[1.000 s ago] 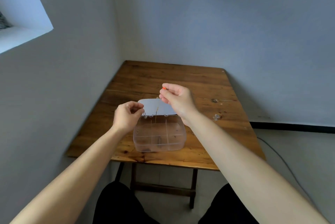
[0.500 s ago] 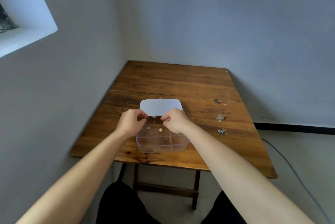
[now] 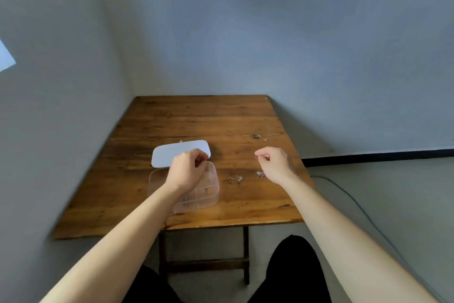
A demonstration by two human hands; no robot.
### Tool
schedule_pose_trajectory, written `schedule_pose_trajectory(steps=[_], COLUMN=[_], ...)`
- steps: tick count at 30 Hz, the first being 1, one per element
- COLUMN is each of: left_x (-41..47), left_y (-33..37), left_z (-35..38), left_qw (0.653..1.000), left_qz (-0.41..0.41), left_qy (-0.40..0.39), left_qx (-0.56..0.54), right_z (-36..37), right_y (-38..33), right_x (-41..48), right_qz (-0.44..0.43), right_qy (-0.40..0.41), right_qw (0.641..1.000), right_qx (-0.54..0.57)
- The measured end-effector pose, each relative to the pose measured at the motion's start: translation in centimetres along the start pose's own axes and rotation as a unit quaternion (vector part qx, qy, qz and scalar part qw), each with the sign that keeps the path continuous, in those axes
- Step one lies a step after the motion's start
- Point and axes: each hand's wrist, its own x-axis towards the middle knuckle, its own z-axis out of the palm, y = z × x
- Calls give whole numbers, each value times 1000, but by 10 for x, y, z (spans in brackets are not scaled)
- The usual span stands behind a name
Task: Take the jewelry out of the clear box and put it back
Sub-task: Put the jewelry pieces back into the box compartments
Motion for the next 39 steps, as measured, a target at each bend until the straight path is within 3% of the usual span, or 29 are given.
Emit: schedule_pose_trajectory(steps=[5, 11, 15, 18, 22, 30, 33, 36, 39], left_x=[0, -17, -31, -41, -44, -43, -42, -40, -42], left_y=[35, 50, 40, 35, 37, 36, 37, 38, 44], left_z=[50, 111, 135, 142, 144, 137, 132, 125, 115], left_qw=[996, 992, 972, 967, 951, 938, 948, 981, 1000], left_qz=[69, 58, 10, 27, 80, 130, 128, 91, 9], left_qy=[-49, -104, -152, -142, -136, -138, -126, -69, -23], left_qx=[-1, 51, 179, 212, 265, 288, 264, 160, -12], right_z=[-12, 10, 31, 40, 40, 42, 32, 18, 9], right_y=[58, 85, 90, 99, 104, 101, 101, 96, 91], right_x=[-9, -10, -12, -18, -16, -19, -19, -18, -18], right_qz=[38, 31, -20, -85, -109, -91, -49, 30, 85], right_qy=[15, -29, -41, -2, 12, 55, 48, 20, 5], right_qw=[999, 999, 988, 974, 972, 988, 997, 995, 978], right_qx=[-5, -23, -146, -208, -208, -115, -24, 92, 191])
